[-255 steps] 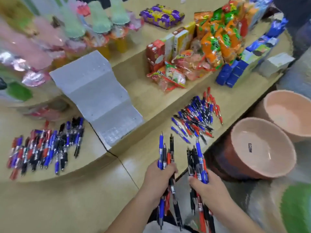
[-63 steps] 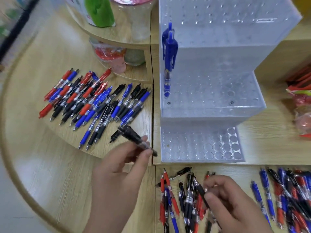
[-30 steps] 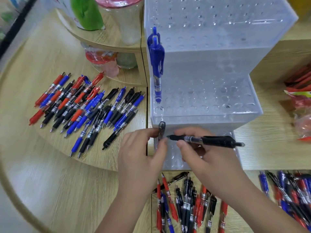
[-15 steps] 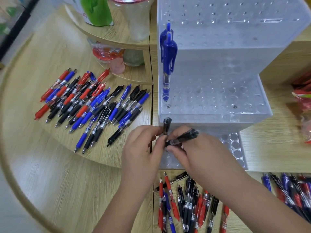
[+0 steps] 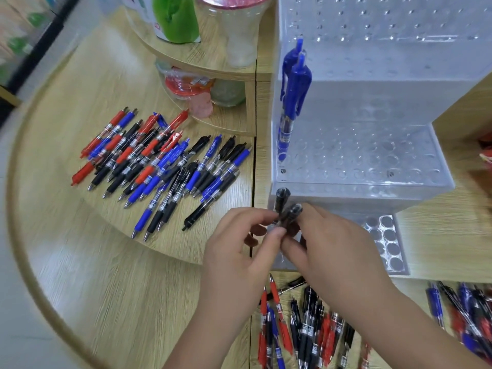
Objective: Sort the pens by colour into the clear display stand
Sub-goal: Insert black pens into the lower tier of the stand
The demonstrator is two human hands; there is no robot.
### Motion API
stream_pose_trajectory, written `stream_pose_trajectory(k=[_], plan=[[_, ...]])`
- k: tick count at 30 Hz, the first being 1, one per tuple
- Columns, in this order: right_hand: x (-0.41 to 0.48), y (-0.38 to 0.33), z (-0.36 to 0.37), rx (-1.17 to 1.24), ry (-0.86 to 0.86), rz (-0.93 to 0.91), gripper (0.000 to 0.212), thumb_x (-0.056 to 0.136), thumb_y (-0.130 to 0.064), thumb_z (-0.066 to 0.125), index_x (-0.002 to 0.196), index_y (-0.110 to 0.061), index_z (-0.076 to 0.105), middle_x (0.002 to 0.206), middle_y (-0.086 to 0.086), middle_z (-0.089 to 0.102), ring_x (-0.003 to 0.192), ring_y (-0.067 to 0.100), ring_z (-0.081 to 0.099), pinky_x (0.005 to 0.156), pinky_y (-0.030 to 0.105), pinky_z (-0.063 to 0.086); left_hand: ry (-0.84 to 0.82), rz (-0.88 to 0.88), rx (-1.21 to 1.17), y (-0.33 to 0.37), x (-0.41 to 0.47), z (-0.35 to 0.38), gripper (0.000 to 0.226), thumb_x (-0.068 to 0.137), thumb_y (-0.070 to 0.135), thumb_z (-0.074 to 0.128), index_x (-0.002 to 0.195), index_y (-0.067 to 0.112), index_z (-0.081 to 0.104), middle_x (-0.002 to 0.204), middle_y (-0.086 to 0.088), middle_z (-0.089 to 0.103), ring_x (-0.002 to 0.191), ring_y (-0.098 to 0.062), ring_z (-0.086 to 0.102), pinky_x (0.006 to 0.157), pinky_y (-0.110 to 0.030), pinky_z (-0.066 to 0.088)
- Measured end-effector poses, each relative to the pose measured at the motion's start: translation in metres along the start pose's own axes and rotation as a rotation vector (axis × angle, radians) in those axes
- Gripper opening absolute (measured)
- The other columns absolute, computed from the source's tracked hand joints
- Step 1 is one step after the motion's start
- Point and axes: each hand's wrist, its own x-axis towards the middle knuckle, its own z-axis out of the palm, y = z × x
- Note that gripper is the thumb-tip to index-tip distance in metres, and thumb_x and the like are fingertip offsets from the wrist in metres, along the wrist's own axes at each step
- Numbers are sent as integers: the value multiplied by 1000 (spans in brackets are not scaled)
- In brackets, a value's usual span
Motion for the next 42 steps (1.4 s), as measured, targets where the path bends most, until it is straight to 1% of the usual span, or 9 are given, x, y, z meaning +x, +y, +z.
stream_pose_trajectory(k=[5,10,16,20,25,27,31,35,42], plan=[[0,2,7,-133,115,-51,20,74,-35,70,75,-18,60,60,-4,58,43,22,55,39,22,26,-26,17,38,-5,-2,1,16,87,11,69,97,23,72,91,15,66,88,-7,64,72,-15,48],[2,0,13,-253,120,-91,40,51,-22,90,70,-16,55,55,-1,54,39,23,53,42,20,20,-22,36,68,-8,-2,-1,16,83,13,71,96,23,71,88,15,67,84,-6,64,72,-15,49],[0,8,13,-107,117,-64,22,71,-36,73,76,-18,61,63,-5,59,47,23,58,43,21,26,-46,102,186,-13,-1,2,14,88,17,68,101,19,72,93,14,65,87,-1,60,74,-16,48],[-9,19,11,68,66,-47,24,84,-43,60,98,-25,67,79,-13,60,59,11,56,48,26,42,-28,67,162,-21,-3,4,15,88,17,70,102,21,71,97,12,62,86,-3,60,73,-16,48],[-62,29,0,307,190,-110,22,91,-39,54,103,-27,67,83,-19,61,71,-5,51,65,9,43,55,-146,54,-27,-34,-11,19,85,18,70,99,32,68,93,15,62,82,-9,63,70,-14,50],[-91,32,18,346,121,-60,16,90,-38,54,100,-33,65,82,-22,62,71,-9,51,66,6,41,96,-276,15,-35,-62,-11,20,85,17,70,91,36,67,86,13,65,77,-9,63,65,-15,50],[-124,42,89,243,-323,219,26,92,-47,50,114,-40,63,90,-31,59,72,-16,53,62,3,40,-65,-580,125,-81,-119,11,13,85,28,72,91,36,64,84,10,65,74,-5,61,64,-16,50],[-126,34,143,155,-380,305,32,95,-50,47,123,-38,57,109,-18,61,77,-2,61,64,18,53,-219,-719,298,-120,-145,38,13,85,33,71,85,36,58,86,6,62,72,-4,60,63,-16,49],[-111,18,162,72,-413,389,26,94,-45,46,115,-33,55,106,-9,57,83,12,65,55,27,45,-198,-737,427,-122,-139,60,6,87,36,64,83,32,62,90,10,58,69,1,56,56,-21,47]])
